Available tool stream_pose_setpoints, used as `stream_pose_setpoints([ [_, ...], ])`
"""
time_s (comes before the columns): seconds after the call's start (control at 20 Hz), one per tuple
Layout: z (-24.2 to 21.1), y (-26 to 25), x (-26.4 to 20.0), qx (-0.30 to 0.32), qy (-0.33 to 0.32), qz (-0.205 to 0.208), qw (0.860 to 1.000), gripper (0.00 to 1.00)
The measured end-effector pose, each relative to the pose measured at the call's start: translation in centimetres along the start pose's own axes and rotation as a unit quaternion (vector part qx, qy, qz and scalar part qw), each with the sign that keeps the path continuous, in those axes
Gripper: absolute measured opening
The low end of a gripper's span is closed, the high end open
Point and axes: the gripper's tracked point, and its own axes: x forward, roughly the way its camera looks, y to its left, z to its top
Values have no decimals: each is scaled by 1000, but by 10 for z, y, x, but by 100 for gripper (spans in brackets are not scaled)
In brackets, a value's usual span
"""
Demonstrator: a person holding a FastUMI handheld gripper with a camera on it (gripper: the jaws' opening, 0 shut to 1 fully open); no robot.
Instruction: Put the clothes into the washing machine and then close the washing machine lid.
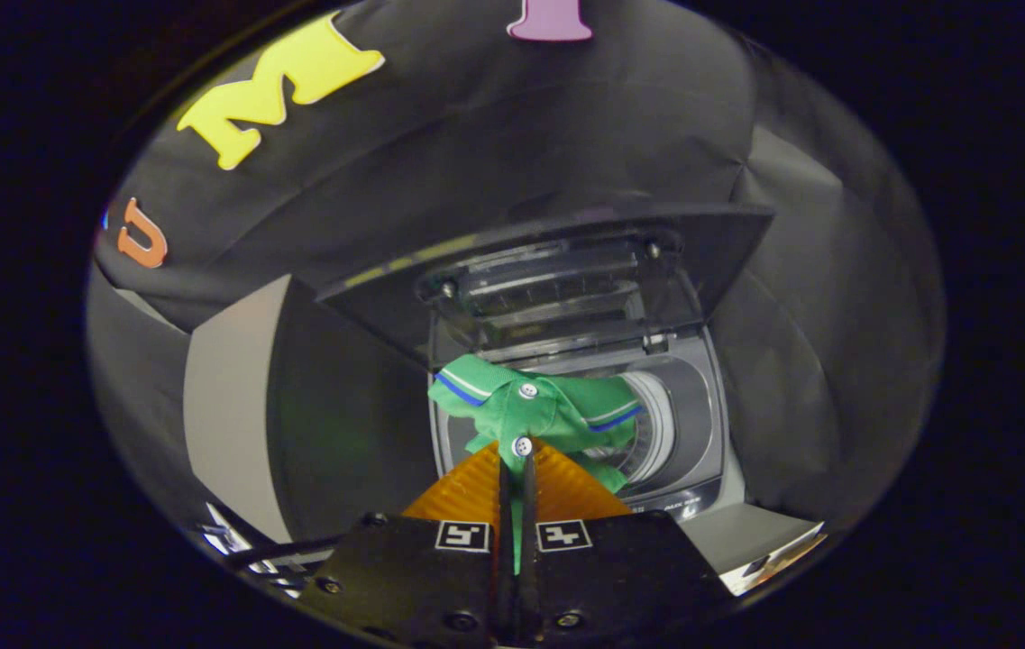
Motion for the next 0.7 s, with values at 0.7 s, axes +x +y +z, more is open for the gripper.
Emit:
stream_pose_setpoints([
  [0.7, -13, -52, 89, 17, -6, -34, 999, 8],
])
